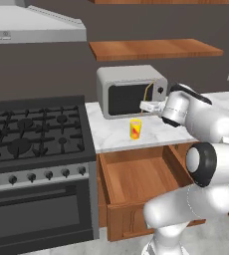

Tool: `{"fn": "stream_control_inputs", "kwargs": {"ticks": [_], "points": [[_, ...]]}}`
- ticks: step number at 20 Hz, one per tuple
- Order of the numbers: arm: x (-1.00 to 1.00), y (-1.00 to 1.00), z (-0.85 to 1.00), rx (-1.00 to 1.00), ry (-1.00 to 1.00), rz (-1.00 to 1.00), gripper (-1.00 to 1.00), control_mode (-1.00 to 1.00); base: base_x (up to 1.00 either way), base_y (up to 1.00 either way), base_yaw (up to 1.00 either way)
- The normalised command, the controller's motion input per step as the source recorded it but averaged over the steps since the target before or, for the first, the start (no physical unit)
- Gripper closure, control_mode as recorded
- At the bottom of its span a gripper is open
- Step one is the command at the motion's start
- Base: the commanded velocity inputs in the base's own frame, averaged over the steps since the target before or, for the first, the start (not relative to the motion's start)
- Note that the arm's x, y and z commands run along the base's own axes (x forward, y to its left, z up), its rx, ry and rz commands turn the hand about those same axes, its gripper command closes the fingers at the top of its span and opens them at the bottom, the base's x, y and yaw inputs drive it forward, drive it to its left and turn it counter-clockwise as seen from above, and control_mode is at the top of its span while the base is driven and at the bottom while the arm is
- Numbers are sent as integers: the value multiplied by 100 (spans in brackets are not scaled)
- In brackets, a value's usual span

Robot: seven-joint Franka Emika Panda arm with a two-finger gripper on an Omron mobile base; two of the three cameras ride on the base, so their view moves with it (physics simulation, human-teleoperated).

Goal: Pick up the straw from the right drawer and put it inside the smoothie cup.

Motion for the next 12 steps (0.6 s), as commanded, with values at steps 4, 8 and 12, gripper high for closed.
{"fn": "stream_control_inputs", "kwargs": {"ticks": [4,8,12], "points": [[48,-23,-1,0,0,0,100,-100,0,0,0],[42,-5,0,0,0,0,100,-100,0,0,0],[30,0,-5,-3,-3,1,100,-100,0,0,0]]}}
